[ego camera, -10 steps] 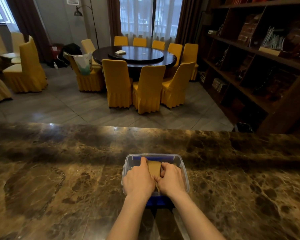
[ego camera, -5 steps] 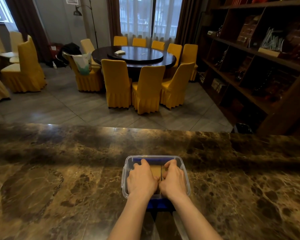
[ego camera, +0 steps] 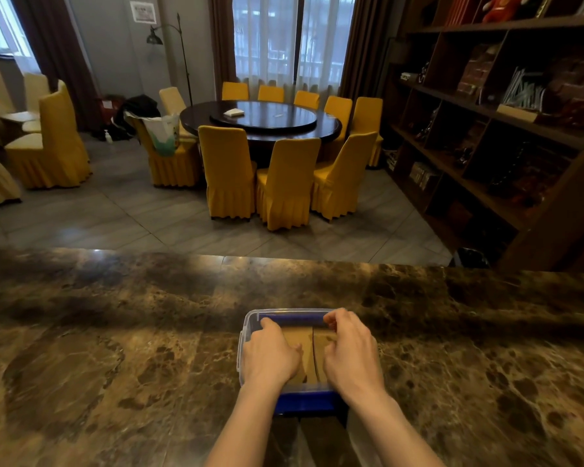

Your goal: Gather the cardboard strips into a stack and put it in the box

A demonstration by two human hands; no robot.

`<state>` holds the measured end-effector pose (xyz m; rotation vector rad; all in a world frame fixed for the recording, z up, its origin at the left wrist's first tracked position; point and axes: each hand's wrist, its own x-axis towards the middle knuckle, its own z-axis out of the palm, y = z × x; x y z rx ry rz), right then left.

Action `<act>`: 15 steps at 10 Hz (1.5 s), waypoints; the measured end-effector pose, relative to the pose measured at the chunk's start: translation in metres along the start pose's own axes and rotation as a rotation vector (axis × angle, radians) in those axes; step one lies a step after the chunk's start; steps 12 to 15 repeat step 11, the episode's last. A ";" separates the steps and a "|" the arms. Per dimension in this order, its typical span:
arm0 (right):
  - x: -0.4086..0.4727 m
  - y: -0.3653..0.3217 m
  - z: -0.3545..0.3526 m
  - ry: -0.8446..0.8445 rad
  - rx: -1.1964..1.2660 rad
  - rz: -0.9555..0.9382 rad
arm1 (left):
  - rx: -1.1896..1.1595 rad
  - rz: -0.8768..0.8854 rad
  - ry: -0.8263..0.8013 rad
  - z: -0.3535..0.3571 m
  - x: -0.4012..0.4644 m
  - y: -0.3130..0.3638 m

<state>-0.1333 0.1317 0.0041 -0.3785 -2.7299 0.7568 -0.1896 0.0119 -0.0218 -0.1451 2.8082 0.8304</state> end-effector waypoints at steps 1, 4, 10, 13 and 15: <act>-0.004 0.001 -0.001 -0.091 -0.187 -0.073 | 0.011 0.003 -0.018 0.001 -0.005 0.003; -0.008 0.006 0.011 -0.135 -0.234 -0.050 | 0.009 -0.017 0.026 0.009 -0.011 0.002; -0.010 0.013 -0.013 0.014 -0.194 -0.228 | 0.113 0.228 0.179 -0.001 -0.029 0.007; -0.006 0.022 -0.022 0.053 -0.260 -0.211 | 0.163 0.328 0.231 -0.012 -0.038 0.011; -0.006 0.022 -0.022 0.053 -0.260 -0.211 | 0.163 0.328 0.231 -0.012 -0.038 0.011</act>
